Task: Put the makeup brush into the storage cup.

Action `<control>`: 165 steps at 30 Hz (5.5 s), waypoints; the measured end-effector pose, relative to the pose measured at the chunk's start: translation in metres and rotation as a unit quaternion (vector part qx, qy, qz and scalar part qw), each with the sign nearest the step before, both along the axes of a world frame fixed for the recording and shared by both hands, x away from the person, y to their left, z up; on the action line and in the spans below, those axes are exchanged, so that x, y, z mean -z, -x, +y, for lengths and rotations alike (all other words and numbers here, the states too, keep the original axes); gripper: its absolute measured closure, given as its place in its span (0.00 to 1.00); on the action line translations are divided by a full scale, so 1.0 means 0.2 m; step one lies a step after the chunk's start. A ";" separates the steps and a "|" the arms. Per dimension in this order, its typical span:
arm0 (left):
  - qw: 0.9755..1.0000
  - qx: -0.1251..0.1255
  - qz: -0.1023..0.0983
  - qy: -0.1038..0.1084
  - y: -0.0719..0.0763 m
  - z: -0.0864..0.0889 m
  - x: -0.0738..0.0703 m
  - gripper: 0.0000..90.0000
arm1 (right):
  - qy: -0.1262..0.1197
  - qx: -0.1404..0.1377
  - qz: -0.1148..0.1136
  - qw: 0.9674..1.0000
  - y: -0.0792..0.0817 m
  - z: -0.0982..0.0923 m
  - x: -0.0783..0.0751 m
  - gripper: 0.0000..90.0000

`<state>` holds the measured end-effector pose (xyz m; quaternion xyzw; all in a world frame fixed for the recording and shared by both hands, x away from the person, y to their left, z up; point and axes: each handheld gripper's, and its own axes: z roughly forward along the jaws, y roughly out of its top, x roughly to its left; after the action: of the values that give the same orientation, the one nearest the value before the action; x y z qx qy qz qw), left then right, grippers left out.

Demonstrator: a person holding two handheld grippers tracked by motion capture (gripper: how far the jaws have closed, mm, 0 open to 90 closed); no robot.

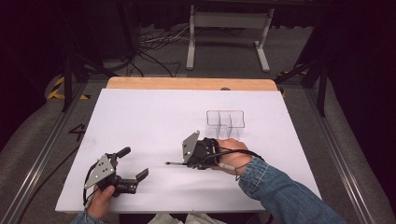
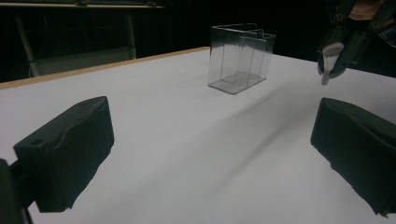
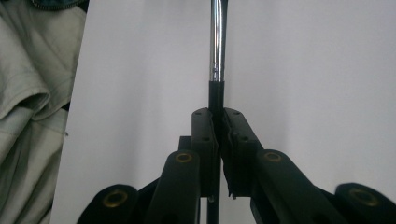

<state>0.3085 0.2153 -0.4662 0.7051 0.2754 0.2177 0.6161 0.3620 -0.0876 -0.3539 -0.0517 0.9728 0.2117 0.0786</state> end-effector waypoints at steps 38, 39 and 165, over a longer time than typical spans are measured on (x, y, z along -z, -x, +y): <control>1.000 0.007 0.002 0.001 -0.02 -0.02 0.00 0.00 | -0.329 0.159 -0.001 0.931 -0.08 -0.34 -0.12 0.93; 1.000 0.008 0.002 0.001 -0.02 -0.02 0.00 0.00 | -0.346 0.168 -0.004 0.923 -0.08 -0.37 -0.12 0.93; 1.000 0.004 0.007 -0.003 -0.02 -0.02 0.00 0.00 | -0.419 0.424 -0.114 0.794 -0.34 -0.68 0.13 0.93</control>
<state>0.3132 0.2105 -0.4668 0.7097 0.2765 0.2113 0.6125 0.4299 -0.2238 -0.3805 0.3804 0.6971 0.5368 0.2851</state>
